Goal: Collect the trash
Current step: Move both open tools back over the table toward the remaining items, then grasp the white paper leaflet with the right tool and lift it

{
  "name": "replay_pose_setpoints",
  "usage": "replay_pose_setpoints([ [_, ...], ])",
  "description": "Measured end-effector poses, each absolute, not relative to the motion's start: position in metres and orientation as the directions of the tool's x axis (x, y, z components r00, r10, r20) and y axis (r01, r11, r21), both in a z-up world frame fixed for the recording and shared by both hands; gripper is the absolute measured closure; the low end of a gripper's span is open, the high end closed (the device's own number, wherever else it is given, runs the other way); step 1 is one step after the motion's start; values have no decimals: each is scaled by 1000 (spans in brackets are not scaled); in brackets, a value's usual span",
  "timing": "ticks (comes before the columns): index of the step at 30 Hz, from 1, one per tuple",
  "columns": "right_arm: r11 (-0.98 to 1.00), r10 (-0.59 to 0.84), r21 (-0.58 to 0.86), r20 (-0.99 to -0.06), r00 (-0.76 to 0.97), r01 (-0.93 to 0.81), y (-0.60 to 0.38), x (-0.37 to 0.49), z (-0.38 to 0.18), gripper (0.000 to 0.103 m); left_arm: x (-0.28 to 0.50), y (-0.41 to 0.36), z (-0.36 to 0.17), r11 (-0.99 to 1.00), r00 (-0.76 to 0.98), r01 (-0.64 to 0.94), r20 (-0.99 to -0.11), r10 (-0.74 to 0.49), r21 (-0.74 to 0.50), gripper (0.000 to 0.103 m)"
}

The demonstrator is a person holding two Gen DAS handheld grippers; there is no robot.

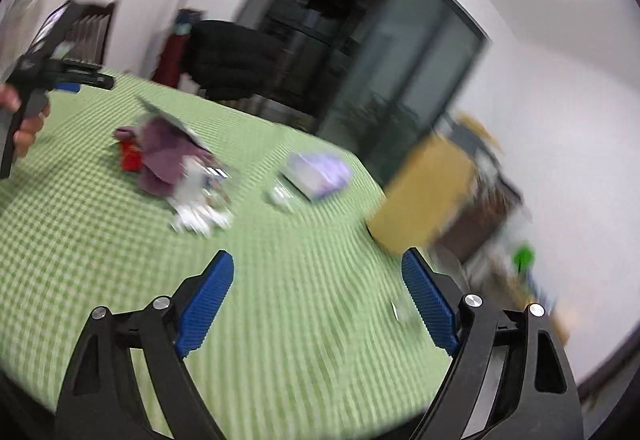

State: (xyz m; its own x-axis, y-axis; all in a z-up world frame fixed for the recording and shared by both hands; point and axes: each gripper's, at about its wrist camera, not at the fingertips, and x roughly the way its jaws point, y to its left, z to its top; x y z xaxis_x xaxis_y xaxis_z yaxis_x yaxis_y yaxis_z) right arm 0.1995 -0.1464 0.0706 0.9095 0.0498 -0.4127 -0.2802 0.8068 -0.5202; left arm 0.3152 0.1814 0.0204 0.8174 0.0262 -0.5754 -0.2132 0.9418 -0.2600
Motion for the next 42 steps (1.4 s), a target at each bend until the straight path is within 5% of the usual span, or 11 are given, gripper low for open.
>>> replay_pose_setpoints([
  [4,731,122,-579,-410,904,-361,-83,240,71,21,320,189,4,946,796,-178,-605,-24,-271,8],
  [16,682,10,-570,-620,785,-458,5,350,19,21,312,193,0,946,808,-116,-583,-88,-303,8],
  [18,695,24,-554,-619,785,-458,5,357,20,36,313,192,-2,946,801,-115,-591,-93,-304,8],
  [20,712,46,-522,-632,774,-469,5,364,21,77,317,190,-7,948,791,-124,-606,-84,-293,8],
  [21,725,61,-499,-641,765,-475,3,365,22,88,320,188,-9,949,789,-127,-610,-80,-289,8],
  [23,734,62,-506,-613,788,-452,4,364,23,95,322,186,-11,950,787,-123,-612,-83,-287,8],
  [33,871,90,-418,-383,920,-259,-77,290,92,98,323,168,-11,962,785,-80,-611,-101,-261,8],
  [42,980,38,-154,-485,873,-128,-181,265,30,98,325,139,-20,983,773,-32,-628,-92,-183,8],
])
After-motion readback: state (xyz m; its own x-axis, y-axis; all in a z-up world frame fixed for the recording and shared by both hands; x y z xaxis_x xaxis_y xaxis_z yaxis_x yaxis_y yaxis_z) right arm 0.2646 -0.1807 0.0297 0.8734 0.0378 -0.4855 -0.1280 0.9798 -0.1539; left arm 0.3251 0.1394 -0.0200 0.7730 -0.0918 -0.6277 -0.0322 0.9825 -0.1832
